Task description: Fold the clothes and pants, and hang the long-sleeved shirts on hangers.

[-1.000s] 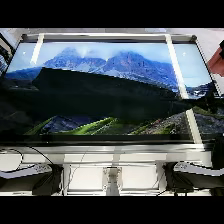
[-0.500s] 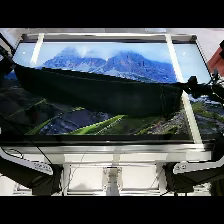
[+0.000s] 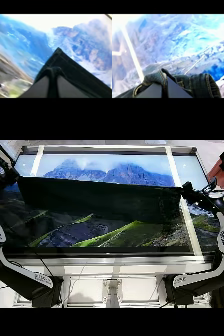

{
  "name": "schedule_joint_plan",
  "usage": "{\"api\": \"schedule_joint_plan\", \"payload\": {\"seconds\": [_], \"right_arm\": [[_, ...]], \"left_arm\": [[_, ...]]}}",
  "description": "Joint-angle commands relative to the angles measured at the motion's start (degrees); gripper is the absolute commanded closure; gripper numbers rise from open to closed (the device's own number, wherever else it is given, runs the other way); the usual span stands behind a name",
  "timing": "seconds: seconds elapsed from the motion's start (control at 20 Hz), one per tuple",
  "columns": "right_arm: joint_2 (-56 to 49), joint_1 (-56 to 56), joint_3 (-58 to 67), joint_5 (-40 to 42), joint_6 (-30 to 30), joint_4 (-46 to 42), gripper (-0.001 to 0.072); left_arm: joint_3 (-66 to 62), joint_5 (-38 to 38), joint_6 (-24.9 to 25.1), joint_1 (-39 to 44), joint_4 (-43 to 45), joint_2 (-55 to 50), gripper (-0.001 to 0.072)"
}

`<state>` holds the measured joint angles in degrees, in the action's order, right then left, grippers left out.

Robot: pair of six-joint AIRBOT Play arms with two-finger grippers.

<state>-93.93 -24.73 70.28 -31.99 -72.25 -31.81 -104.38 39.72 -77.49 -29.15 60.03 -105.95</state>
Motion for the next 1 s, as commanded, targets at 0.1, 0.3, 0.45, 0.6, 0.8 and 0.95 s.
{"api": "schedule_joint_plan", "payload": {"seconds": [0.1, 0.3, 0.45, 0.6, 0.8, 0.95], "right_arm": [[-3.37, 4.24, 0.13, 3.06, -0.28, 0.46, 0.0493], [-3.26, 3.54, 4.68, -2.82, -0.26, 0.00, 0.0365], [-2.73, 1.60, 12.41, -13.29, -0.20, -2.08, 0.0367], [-2.73, 0.26, 19.28, -26.58, -0.44, -7.69, 0.0368], [-2.80, 0.15, 20.79, -35.23, -3.21, -10.88, 0.0366], [-2.80, 0.31, 20.79, -36.96, -4.55, -10.97, 0.0366]], "left_arm": [[-0.07, -1.20, -0.07, 2.40, 0.02, -2.99, 0.0346], [-0.09, 0.52, 1.03, 2.45, 0.04, -2.03, 0.0343], [-0.09, 6.01, 2.08, 0.57, 0.07, -0.70, 0.0343], [-0.09, 13.77, 2.08, -2.16, 1.31, -0.98, 0.0324], [-0.09, 18.88, 2.38, -3.15, 5.97, -2.82, 0.0234], [-0.09, 18.91, 7.54, -2.73, 2.78, -4.76, 0.0230]]}}
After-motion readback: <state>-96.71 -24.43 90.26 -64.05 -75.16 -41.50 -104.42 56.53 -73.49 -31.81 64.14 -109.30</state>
